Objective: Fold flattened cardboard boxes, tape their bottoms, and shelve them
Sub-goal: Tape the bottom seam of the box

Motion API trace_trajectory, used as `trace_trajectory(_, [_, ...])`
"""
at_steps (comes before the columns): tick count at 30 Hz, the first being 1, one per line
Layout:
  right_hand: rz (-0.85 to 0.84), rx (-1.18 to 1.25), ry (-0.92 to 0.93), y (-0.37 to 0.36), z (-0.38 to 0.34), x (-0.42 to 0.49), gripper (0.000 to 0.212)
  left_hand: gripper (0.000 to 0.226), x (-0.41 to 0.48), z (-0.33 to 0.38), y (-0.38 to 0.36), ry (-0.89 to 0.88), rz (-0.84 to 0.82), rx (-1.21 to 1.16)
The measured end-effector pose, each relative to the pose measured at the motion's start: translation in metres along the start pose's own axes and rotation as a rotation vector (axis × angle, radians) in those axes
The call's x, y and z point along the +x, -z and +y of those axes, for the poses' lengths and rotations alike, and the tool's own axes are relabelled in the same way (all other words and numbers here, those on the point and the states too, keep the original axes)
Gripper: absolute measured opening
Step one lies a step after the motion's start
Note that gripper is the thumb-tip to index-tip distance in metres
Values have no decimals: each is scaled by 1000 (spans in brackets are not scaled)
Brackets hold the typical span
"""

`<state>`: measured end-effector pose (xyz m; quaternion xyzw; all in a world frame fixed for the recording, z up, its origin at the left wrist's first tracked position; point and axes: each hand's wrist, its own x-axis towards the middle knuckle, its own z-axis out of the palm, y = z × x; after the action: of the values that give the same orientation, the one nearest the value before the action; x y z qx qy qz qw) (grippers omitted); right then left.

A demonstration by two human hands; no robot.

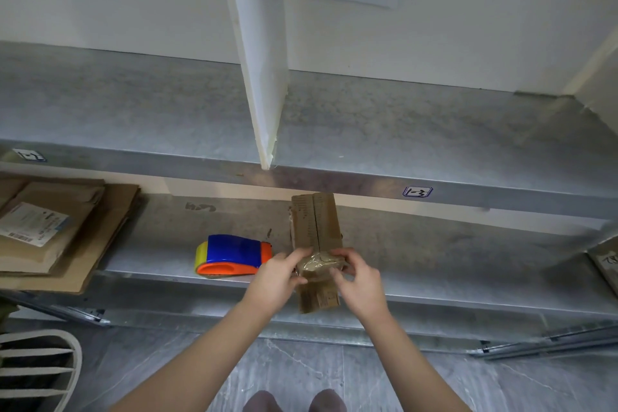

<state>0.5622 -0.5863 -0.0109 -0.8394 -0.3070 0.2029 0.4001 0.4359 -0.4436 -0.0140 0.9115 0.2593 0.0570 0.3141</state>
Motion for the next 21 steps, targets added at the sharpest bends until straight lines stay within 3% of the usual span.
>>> trace_trajectory(1, [18,-3,-14,-1,-3,0,25,64,-1,-2,-4,1,13,-67])
trace_trajectory(6, [113,-62,-122,-15,-11,-7,74,71,-13,7,-12,58,-108,-713])
trace_trajectory(8, [140,-38,-124,-12,-10,-7,78,74,-11,5,-6,74,-170,-706])
trace_trajectory(10, [128,-28,-77,-4,-5,-3,76,71,2,-1,6,60,-126,-534])
trace_trajectory(14, [-41,-15,-67,23,1,1,67,68,35,-7,41,29,-46,-256])
trace_trajectory(18, [-76,-55,-87,51,12,4,60,56,45,-3,55,44,-155,-318])
trace_trajectory(21, [-7,-116,-99,57,19,5,61,45,33,4,44,61,-200,-404])
